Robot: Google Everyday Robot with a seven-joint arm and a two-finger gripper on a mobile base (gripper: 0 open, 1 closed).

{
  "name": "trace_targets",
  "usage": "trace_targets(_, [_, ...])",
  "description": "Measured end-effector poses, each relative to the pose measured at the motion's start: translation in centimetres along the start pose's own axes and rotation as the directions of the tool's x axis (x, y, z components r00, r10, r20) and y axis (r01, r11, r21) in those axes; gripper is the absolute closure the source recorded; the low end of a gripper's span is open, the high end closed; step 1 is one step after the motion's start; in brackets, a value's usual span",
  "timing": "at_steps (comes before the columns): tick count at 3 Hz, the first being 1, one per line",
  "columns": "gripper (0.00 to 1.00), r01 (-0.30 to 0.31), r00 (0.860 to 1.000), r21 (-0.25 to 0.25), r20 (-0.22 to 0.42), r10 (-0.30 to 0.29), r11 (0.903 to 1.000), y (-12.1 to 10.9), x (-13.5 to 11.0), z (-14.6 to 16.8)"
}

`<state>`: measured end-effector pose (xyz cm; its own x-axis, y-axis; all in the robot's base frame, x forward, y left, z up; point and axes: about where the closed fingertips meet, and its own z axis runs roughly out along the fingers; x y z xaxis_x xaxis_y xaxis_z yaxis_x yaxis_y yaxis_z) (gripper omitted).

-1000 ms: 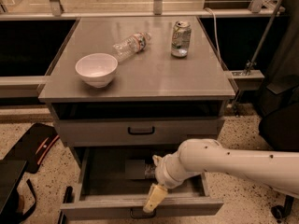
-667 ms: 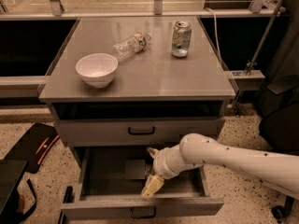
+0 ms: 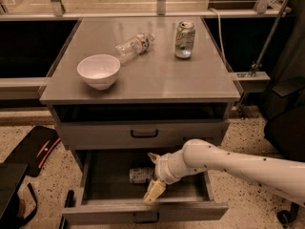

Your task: Pick blue plastic bottle from middle drawer and place on counter

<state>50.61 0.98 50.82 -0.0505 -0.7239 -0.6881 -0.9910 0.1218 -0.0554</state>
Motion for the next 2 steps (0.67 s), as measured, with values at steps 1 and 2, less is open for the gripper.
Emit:
trace_targets(1, [0.0, -0.037, 0.999, 0.03, -0.022, 0.038, 0.9989, -0.1, 0.1, 1.4])
trace_targets(2, [0.0, -0.152, 0.987, 0.078, -0.033, 0.155, 0.9853, -0.6, 0.9, 5.0])
